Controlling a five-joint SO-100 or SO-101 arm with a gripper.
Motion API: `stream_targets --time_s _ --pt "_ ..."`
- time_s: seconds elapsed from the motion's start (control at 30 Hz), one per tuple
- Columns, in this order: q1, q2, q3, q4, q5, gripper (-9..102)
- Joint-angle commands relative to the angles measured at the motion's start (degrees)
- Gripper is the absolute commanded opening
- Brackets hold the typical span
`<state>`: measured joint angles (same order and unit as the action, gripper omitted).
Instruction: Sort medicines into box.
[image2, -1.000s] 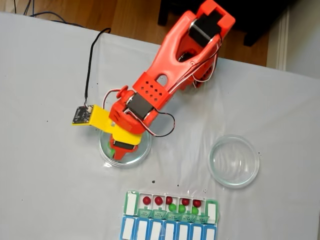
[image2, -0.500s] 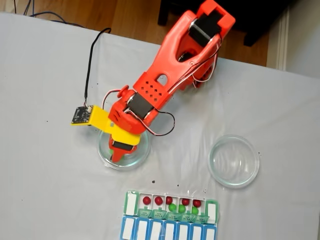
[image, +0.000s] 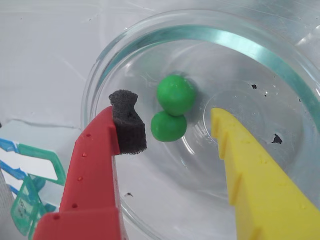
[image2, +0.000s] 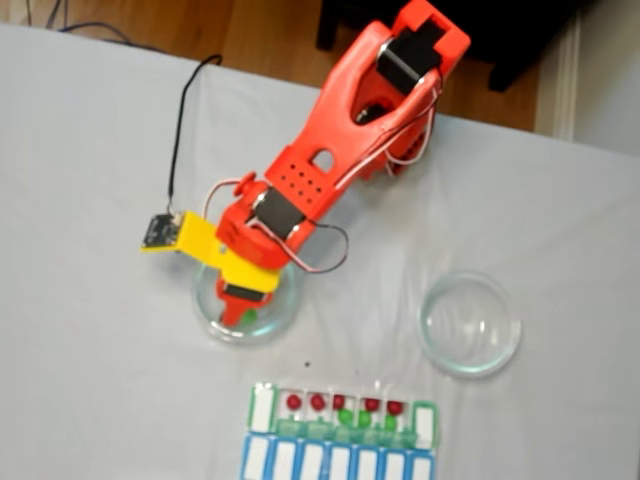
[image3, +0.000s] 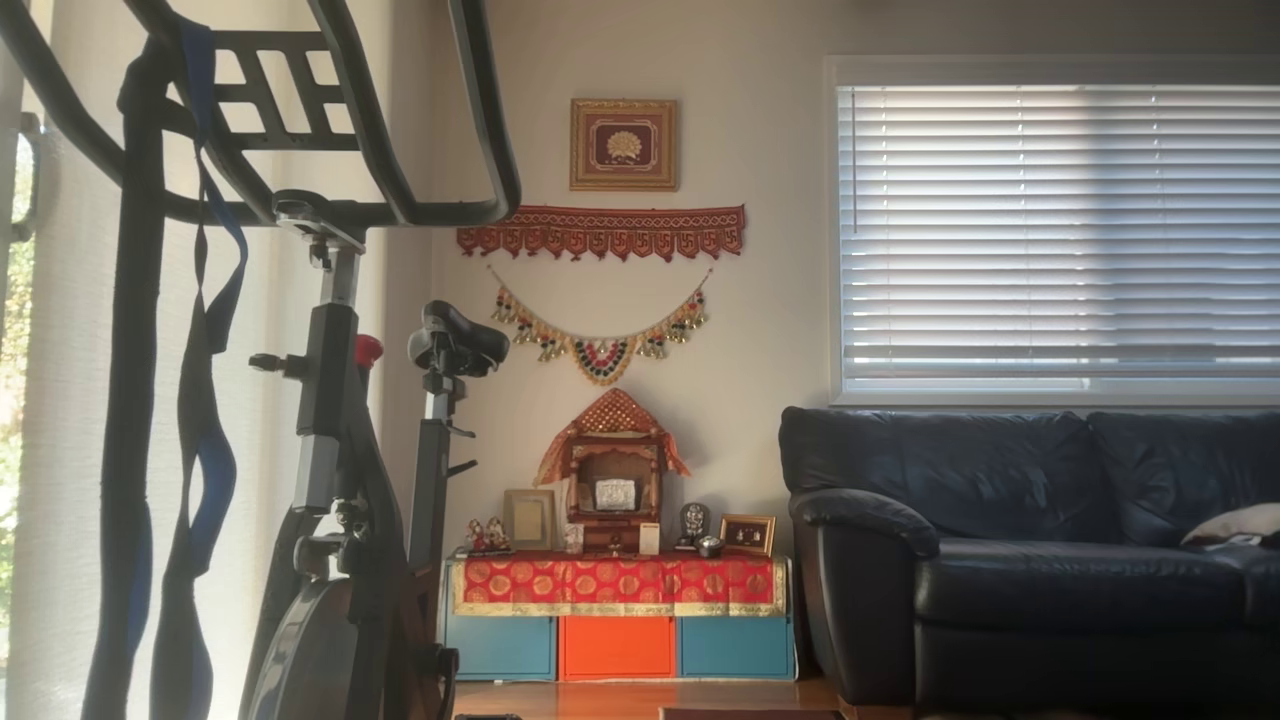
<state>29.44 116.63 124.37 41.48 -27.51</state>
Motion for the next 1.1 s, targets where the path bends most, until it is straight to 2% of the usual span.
stream_targets --time_s 0.0,0.57,1.07 --pt "0.1 2.1 -4.1 1.1 -1.3 26" --pt "-1.8 2.3 -1.8 1.4 -3.2 25" --pt "-1.4 1.7 -3.6 5.9 -4.7 24"
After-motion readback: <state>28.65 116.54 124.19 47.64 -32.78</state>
